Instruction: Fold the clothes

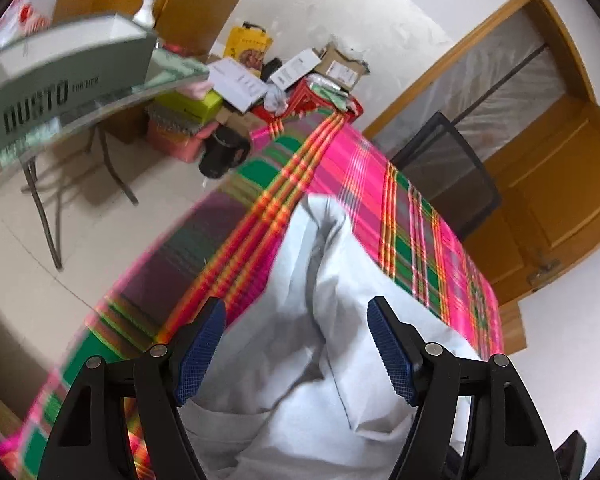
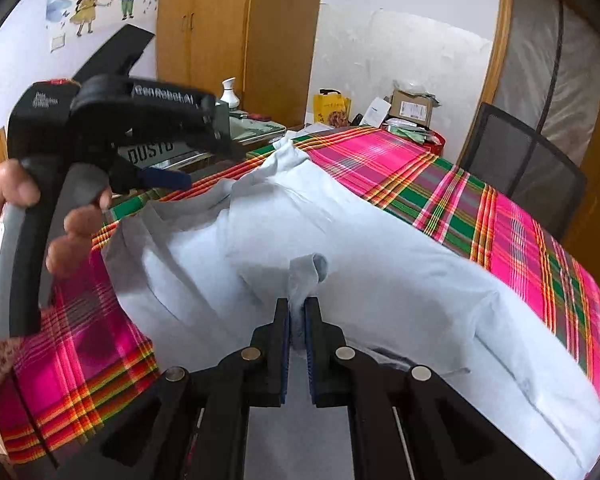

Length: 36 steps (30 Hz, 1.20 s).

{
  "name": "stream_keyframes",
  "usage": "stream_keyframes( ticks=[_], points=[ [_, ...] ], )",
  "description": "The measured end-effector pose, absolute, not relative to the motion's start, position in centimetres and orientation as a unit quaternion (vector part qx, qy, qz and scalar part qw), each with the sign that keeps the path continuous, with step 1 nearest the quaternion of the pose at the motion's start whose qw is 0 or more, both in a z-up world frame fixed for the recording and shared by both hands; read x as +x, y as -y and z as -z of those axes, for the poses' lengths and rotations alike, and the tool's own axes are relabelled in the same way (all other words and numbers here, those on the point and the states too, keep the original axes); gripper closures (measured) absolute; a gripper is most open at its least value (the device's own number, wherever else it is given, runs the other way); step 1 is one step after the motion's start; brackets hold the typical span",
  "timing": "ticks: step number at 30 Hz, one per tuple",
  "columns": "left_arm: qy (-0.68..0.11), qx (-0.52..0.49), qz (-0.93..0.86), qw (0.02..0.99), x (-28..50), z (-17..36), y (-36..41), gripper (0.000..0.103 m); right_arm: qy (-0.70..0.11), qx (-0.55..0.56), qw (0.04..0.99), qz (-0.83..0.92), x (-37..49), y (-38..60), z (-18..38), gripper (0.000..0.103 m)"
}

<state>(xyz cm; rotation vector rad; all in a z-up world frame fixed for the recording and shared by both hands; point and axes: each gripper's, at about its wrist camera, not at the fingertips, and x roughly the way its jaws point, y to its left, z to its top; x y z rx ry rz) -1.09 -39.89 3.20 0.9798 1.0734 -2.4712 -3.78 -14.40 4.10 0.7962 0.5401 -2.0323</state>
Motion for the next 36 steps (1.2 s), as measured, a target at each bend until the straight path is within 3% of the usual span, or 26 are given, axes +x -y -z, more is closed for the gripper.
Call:
stream_keyframes(
  ticks=[7, 15, 24, 34, 36],
  points=[
    [-0.302, 0.360, 0.868, 0.160, -4.2, -6.6, 41.1, 0.028, -0.179, 0.365, 0.440, 0.801, -3.0, 13.3, -3.1, 0.084],
    [-0.285, 0.419, 0.847, 0.163, -9.7, -5.9, 42.0, 0.028, -0.118, 0.385, 0.469, 0.786, -1.7, 9.8, -4.5, 0.084],
    [-0.241, 0.482, 0.819, 0.198, -12.6, -4.7, 41.7, 0.029, -0.050, 0.383, 0.440, 0.811, -2.9, 6.8, -5.7, 0.084],
    [-0.296, 0.491, 0.794, 0.202, -12.6, -2.9, 43.6, 0.030, -0.033, 0.406, 0.418, 0.812, -4.5, 6.2, -4.2, 0.084],
    [-0.341, 0.499, 0.780, 0.164, -12.7, -2.2, 44.1, 0.031, -0.030, 0.405, 0.419, 0.812, -4.5, 6.2, -4.2, 0.084]
  ],
)
